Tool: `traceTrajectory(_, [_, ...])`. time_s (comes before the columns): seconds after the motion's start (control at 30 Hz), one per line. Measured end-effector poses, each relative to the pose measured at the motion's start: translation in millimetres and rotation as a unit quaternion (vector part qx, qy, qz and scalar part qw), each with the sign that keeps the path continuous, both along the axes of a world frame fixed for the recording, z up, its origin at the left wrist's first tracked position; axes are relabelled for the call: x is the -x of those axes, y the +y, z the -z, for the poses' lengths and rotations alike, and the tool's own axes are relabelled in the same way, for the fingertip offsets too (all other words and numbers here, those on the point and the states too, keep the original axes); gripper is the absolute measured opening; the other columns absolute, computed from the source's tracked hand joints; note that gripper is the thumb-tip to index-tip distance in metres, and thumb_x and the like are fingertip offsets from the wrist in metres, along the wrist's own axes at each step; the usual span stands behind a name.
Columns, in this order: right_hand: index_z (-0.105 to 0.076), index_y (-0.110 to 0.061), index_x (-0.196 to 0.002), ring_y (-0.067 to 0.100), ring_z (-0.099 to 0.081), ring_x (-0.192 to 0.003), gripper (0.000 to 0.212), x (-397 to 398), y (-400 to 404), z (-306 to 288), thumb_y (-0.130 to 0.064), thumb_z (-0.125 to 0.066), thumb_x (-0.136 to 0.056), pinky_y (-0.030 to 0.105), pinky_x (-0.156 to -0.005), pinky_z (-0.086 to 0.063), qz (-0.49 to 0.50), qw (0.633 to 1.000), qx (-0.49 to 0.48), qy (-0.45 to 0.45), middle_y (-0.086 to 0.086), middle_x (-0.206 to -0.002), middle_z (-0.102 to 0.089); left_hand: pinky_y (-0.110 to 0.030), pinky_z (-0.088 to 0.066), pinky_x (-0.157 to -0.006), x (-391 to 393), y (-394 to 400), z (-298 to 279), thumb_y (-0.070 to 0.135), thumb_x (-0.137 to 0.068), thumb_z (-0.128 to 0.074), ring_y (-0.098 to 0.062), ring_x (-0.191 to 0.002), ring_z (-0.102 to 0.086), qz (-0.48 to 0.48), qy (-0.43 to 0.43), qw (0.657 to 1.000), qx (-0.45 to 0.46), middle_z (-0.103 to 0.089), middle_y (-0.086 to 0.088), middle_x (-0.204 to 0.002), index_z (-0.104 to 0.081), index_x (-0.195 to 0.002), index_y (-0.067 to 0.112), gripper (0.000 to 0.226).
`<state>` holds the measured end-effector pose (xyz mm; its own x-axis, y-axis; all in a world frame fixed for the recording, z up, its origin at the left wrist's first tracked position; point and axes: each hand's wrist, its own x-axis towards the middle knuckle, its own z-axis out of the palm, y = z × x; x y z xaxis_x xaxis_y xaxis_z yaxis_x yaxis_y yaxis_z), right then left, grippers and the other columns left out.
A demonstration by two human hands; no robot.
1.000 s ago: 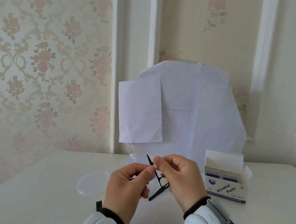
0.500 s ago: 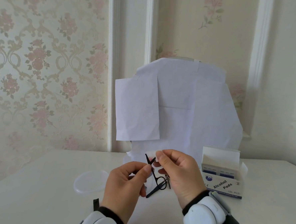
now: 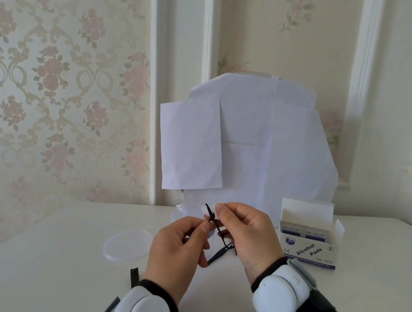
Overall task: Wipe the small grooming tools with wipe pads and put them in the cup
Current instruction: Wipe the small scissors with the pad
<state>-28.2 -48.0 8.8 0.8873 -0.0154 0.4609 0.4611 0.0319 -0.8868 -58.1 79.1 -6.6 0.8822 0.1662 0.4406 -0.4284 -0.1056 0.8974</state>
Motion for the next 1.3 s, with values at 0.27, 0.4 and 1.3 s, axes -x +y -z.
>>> traceTrajectory(0.27, [-0.077, -0.021, -0.078, 0.007, -0.065, -0.068, 0.018, -4.9, -3.1, 3.8, -0.027, -0.067, -0.091, 0.025, -0.072, -0.055, 0.034, 0.990, 0.123, -0.058, -0.006, -0.071, -0.073, -0.016, -0.037, -0.043, 0.3, 2.0, -3.1, 0.013, -0.097, -0.052, -0.007, -0.038, -0.044, -0.024, -0.006, 1.000, 0.019, -0.050, 0.006, -0.048, -0.068, -0.083, 0.009, 0.021])
traceTrajectory(0.4, [-0.077, -0.023, -0.078, 0.003, -0.066, -0.070, 0.018, -4.8, -1.2, 6.6, -0.022, -0.066, -0.092, 0.020, -0.070, -0.051, 0.009, 0.986, 0.148, -0.073, -0.012, -0.070, -0.072, -0.019, -0.035, -0.047, -1.6, 3.5, -2.0, 0.014, -0.098, -0.051, -0.006, -0.038, -0.042, -0.021, 0.001, 1.000, 0.017, -0.049, 0.012, -0.046, -0.063, -0.080, 0.007, 0.023])
traceTrajectory(1.3, [-0.075, -0.026, -0.078, 0.007, -0.068, -0.070, 0.007, -6.5, -0.9, 10.3, -0.023, -0.076, -0.084, 0.025, -0.072, -0.056, 0.024, 0.980, 0.187, -0.065, -0.008, -0.073, -0.074, -0.014, -0.035, -0.042, -4.3, 4.1, 1.1, 0.011, -0.097, -0.050, -0.004, -0.033, -0.043, -0.067, -0.012, 0.998, 0.002, -0.043, 0.008, -0.052, -0.056, -0.076, 0.003, 0.023])
